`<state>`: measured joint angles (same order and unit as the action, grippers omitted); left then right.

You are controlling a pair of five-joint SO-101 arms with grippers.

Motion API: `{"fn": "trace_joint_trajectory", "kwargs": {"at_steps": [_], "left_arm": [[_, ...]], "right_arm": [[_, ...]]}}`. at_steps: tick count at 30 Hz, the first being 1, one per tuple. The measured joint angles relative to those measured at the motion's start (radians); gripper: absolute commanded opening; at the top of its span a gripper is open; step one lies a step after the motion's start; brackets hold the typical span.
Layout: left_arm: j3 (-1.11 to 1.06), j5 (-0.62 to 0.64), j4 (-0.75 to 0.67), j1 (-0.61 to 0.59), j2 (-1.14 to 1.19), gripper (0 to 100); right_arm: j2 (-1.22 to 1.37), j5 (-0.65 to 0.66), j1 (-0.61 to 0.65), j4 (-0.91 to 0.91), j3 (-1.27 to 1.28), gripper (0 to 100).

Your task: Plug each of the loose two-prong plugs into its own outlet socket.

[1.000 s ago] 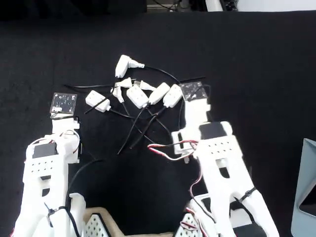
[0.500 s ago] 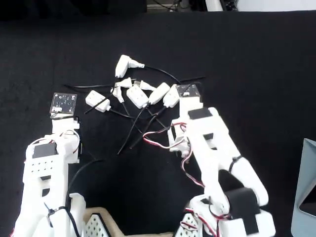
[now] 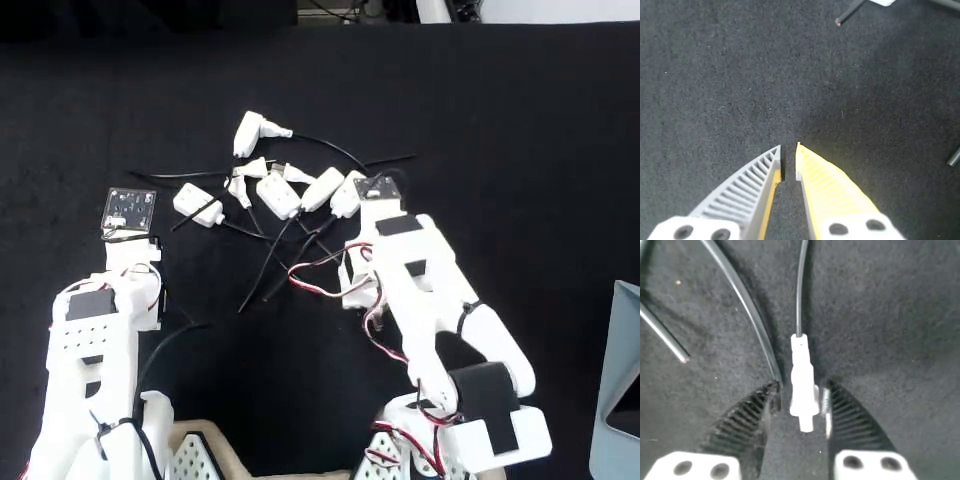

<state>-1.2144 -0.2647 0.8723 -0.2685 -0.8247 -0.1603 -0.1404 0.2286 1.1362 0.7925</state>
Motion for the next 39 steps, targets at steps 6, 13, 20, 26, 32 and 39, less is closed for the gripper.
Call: {"fn": "trace_joint_trajectory", "kwargs": {"at_steps": [6, 13, 20, 26, 32, 39], "left_arm": [[0.000, 0.000, 0.000, 0.000, 0.000, 7], [0.000, 0.000, 0.000, 0.000, 0.000, 7], [0.000, 0.000, 0.000, 0.000, 0.000, 7], [0.000, 0.000, 0.000, 0.000, 0.000, 7], [0.000, 0.000, 0.000, 0.000, 0.000, 7], [0.000, 0.000, 0.000, 0.000, 0.000, 7]], "right_arm": [[0.006, 0.000, 0.000, -0.037, -0.002, 7.1], [0.006, 0.000, 0.000, -0.040, -0.002, 7.1], [0.006, 0.003, 0.000, -0.017, -0.002, 7.1], [0.006, 0.025, -0.017, -0.017, -0.002, 7.2], [0.006, 0.078, -0.080, -0.015, -0.002, 7.0], [0.006, 0.081, -0.086, -0.017, 0.012, 6.9]]}}
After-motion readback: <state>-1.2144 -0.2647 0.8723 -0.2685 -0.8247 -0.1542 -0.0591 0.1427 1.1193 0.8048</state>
